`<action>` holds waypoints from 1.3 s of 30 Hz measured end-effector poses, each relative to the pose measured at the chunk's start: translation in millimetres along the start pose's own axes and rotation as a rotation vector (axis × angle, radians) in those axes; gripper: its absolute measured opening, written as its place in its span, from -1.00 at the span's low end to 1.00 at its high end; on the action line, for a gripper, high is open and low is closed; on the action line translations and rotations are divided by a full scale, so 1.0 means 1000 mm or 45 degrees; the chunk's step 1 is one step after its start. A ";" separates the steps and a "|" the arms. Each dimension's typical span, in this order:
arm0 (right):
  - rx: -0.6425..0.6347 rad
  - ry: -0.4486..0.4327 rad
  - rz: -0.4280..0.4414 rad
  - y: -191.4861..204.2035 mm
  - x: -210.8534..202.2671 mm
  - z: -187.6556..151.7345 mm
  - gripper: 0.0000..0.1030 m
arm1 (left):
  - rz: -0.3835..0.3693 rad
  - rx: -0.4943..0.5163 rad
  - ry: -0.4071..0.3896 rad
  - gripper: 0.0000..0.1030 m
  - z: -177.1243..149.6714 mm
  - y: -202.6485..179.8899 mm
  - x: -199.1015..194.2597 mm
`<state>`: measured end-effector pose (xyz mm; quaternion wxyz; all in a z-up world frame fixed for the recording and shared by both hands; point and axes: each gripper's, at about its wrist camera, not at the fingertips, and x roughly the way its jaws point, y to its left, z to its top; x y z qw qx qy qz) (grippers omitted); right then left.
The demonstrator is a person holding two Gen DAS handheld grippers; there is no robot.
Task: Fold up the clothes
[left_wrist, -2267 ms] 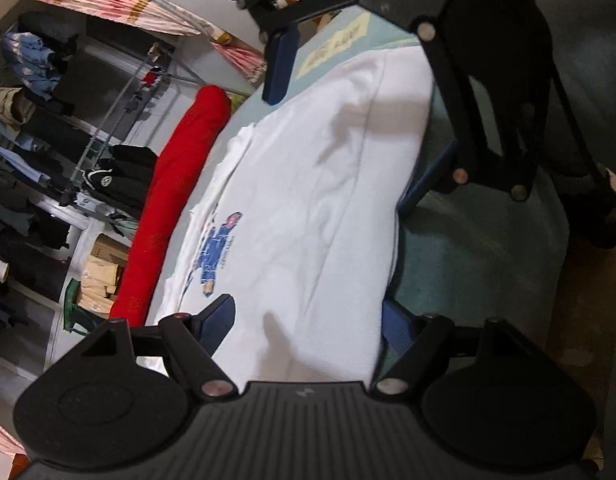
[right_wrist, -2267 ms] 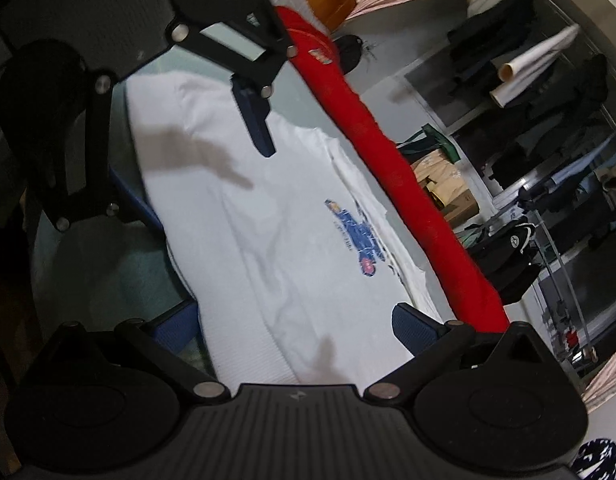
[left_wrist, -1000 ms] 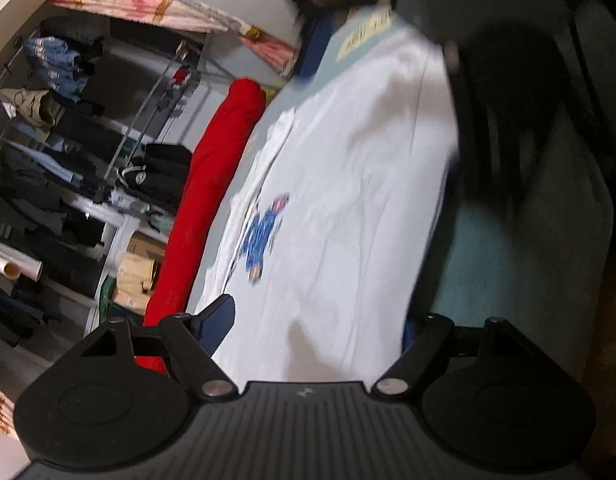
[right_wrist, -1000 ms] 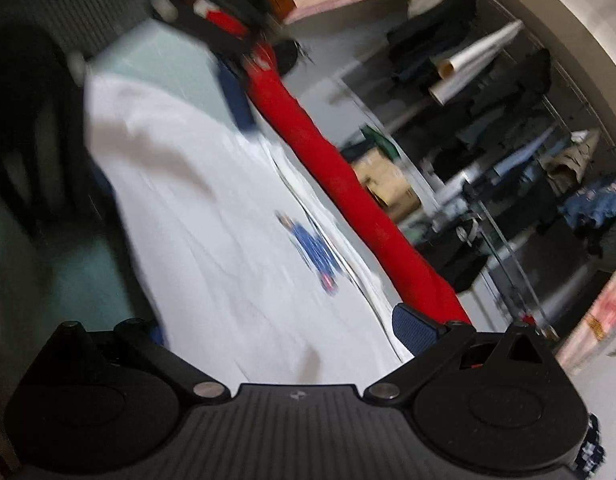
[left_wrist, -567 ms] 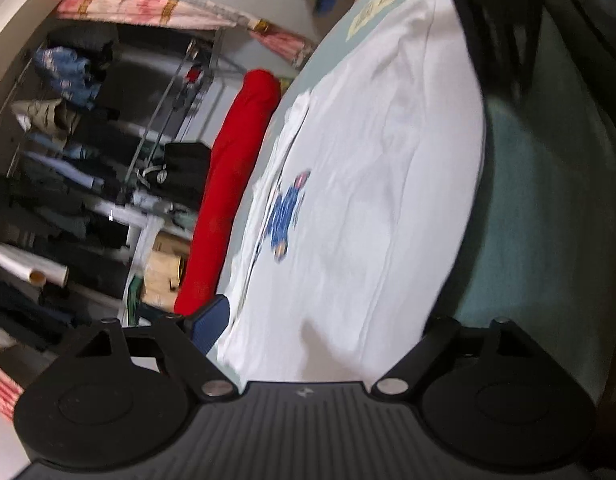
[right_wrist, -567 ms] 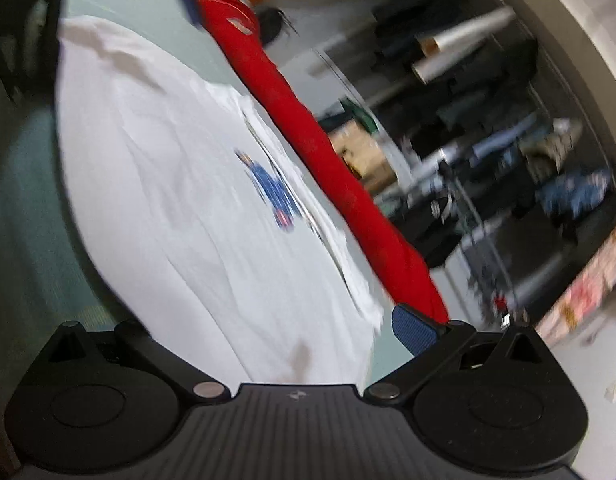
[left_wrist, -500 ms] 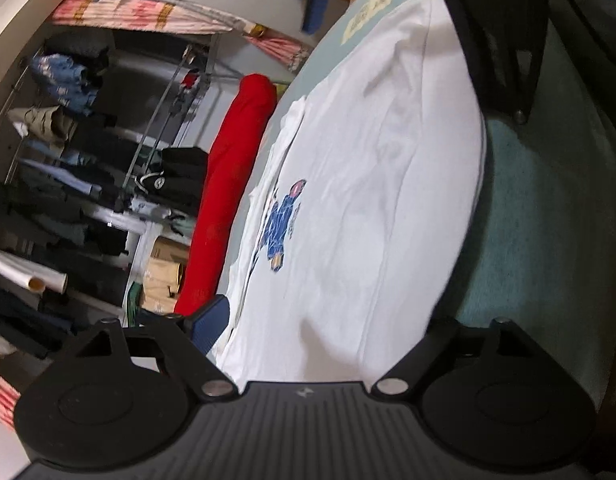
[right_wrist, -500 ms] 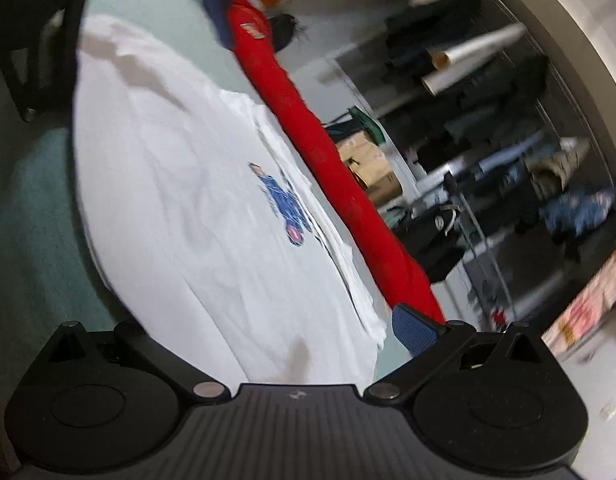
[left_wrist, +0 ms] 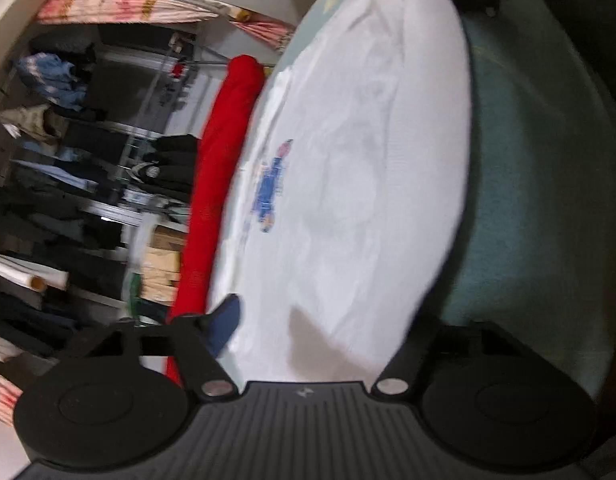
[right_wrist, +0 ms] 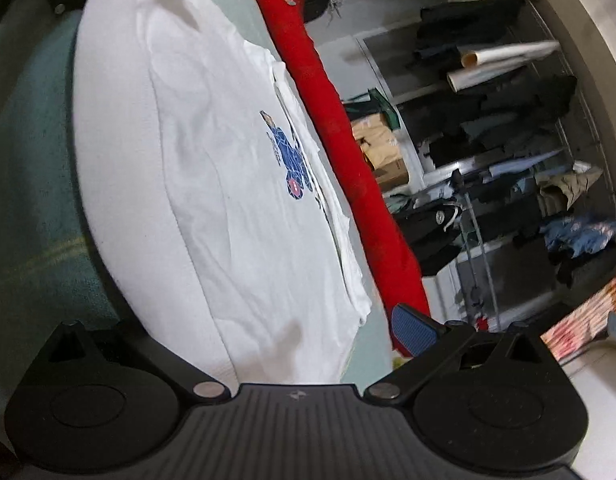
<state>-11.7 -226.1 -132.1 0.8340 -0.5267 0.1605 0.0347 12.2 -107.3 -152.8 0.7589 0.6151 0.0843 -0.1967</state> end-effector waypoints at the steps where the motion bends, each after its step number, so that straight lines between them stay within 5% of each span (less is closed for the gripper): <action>1: 0.006 0.007 0.000 0.000 0.001 0.001 1.00 | -0.015 0.011 0.000 -0.52 0.000 -0.004 -0.001; 3: 0.059 0.014 0.012 -0.003 0.001 -0.002 0.99 | -0.046 0.034 -0.001 -0.98 -0.001 -0.013 -0.003; 12: 0.014 -0.017 0.049 0.005 -0.010 -0.006 0.71 | -0.076 -0.036 0.006 -0.98 -0.005 -0.013 -0.005; 17: 0.014 -0.009 0.040 0.005 -0.010 -0.003 0.72 | -0.069 -0.025 0.011 -0.95 -0.005 -0.013 -0.009; 20: -0.046 -0.036 0.000 0.007 -0.011 -0.002 0.86 | -0.066 -0.023 0.016 -0.83 -0.003 -0.009 -0.009; 23: -0.105 -0.063 -0.041 0.009 -0.012 -0.001 1.00 | -0.036 -0.059 0.023 -0.40 -0.002 0.001 -0.010; 25: -0.122 -0.077 -0.056 0.011 -0.013 0.000 1.00 | 0.011 -0.088 0.025 0.20 -0.002 0.007 -0.009; 26: -0.117 -0.084 -0.065 0.011 -0.013 -0.001 1.00 | 0.030 -0.101 0.023 0.27 -0.003 0.010 -0.007; 31: -0.097 -0.105 -0.154 0.015 -0.017 -0.004 1.00 | 0.033 -0.116 0.015 0.49 -0.002 0.021 -0.006; 39: -0.068 -0.082 -0.205 0.017 -0.016 -0.004 1.00 | 0.050 -0.147 0.018 0.56 0.004 0.030 0.000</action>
